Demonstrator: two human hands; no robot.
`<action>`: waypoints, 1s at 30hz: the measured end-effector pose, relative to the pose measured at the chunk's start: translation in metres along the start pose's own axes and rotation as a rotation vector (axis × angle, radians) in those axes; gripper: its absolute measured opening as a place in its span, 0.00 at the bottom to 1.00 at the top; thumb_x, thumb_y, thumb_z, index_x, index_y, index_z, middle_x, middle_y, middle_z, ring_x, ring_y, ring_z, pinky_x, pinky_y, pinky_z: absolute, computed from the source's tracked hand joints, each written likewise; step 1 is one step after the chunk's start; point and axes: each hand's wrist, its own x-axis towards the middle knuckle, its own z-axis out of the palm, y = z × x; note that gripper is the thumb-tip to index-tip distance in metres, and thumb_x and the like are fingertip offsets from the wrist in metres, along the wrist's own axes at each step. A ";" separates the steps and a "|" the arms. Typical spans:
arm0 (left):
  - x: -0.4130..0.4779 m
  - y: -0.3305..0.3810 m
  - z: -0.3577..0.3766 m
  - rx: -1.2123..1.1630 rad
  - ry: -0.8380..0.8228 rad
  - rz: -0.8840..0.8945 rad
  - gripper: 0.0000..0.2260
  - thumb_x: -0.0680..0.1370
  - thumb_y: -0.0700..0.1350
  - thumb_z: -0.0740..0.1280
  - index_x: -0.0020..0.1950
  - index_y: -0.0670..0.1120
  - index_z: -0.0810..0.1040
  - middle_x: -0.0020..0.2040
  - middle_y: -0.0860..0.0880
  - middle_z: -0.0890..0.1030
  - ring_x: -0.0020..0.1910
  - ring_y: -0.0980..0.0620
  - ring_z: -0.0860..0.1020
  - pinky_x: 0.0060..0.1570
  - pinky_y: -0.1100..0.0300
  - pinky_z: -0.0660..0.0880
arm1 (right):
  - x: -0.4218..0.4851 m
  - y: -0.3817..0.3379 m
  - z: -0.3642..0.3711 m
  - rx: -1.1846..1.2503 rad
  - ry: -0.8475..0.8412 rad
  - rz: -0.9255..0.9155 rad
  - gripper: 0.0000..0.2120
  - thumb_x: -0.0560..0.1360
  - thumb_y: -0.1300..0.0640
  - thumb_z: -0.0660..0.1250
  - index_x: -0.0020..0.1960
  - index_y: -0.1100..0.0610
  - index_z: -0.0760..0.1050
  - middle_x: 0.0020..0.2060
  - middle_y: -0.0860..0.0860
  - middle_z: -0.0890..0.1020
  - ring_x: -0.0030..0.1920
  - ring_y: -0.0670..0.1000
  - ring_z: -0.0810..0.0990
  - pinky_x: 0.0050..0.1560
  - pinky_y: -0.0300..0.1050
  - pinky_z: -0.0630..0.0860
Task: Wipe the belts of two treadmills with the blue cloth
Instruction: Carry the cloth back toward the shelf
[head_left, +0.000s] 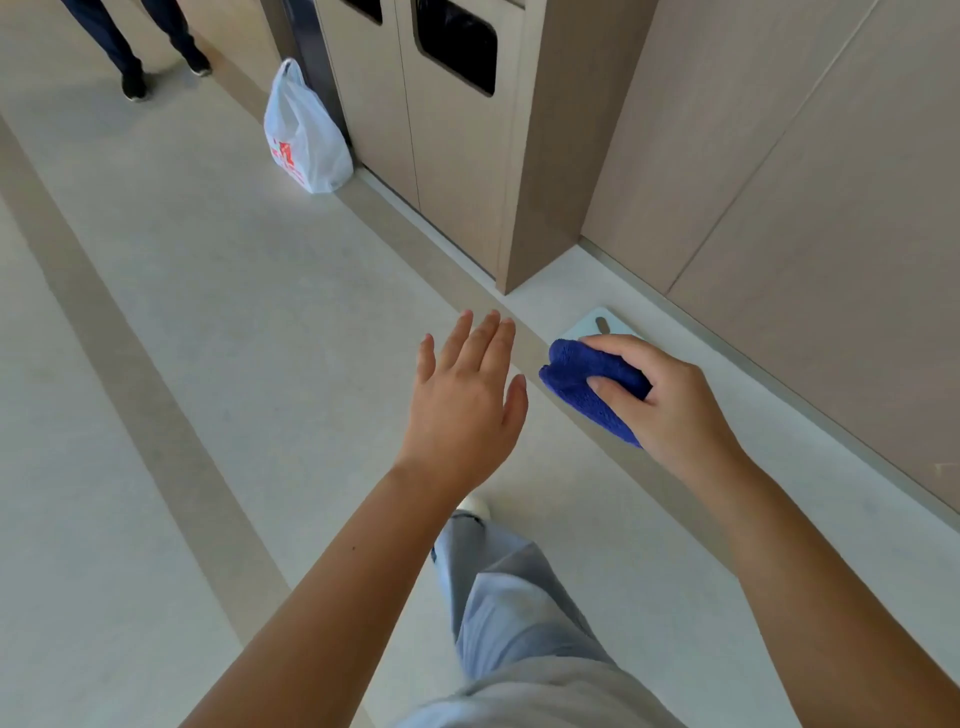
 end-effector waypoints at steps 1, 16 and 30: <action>0.023 -0.009 -0.001 0.004 0.007 0.005 0.23 0.79 0.49 0.55 0.72 0.41 0.64 0.72 0.44 0.66 0.73 0.43 0.60 0.69 0.46 0.50 | 0.025 0.000 0.001 0.011 -0.001 0.005 0.16 0.75 0.66 0.65 0.60 0.54 0.76 0.50 0.39 0.79 0.50 0.31 0.74 0.49 0.21 0.66; 0.292 -0.176 -0.031 0.023 0.045 0.008 0.24 0.77 0.50 0.51 0.68 0.39 0.70 0.67 0.42 0.73 0.69 0.40 0.67 0.64 0.41 0.59 | 0.339 -0.036 0.060 0.010 0.027 0.013 0.16 0.75 0.65 0.65 0.60 0.52 0.77 0.48 0.42 0.81 0.48 0.38 0.76 0.45 0.24 0.68; 0.543 -0.363 -0.071 0.017 0.026 0.243 0.24 0.77 0.50 0.52 0.67 0.38 0.71 0.66 0.41 0.73 0.68 0.39 0.68 0.63 0.39 0.61 | 0.602 -0.105 0.144 0.058 0.207 0.113 0.16 0.75 0.66 0.64 0.60 0.53 0.77 0.50 0.40 0.80 0.51 0.36 0.76 0.50 0.25 0.68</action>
